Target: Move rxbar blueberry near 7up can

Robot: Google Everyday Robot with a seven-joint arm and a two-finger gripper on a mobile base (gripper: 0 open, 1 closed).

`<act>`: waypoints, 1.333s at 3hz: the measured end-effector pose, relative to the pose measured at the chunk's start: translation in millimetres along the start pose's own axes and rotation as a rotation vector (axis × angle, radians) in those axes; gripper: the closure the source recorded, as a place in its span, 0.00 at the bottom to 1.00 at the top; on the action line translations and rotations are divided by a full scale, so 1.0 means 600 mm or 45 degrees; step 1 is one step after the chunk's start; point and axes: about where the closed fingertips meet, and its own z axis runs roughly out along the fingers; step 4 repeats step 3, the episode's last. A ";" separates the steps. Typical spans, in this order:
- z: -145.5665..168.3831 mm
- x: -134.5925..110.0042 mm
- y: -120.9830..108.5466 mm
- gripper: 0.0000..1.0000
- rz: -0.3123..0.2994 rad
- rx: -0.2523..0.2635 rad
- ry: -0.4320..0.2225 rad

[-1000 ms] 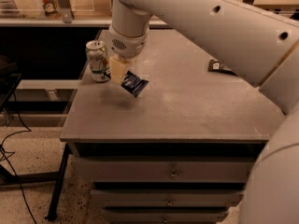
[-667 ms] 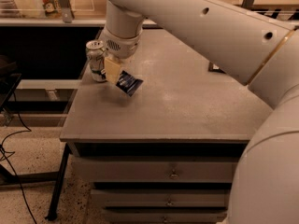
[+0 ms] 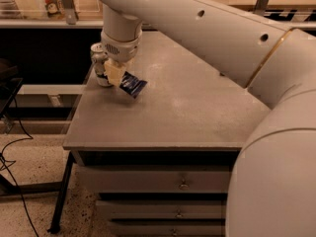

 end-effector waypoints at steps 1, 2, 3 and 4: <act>0.003 0.000 0.001 0.13 -0.001 -0.002 0.001; 0.006 -0.001 0.002 0.00 -0.002 -0.004 0.002; 0.006 -0.001 0.002 0.00 -0.002 -0.004 0.002; 0.006 -0.001 0.002 0.00 -0.002 -0.004 0.002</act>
Offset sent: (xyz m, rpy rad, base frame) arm 0.0000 0.0005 -0.0014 -0.0001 0.0016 0.0008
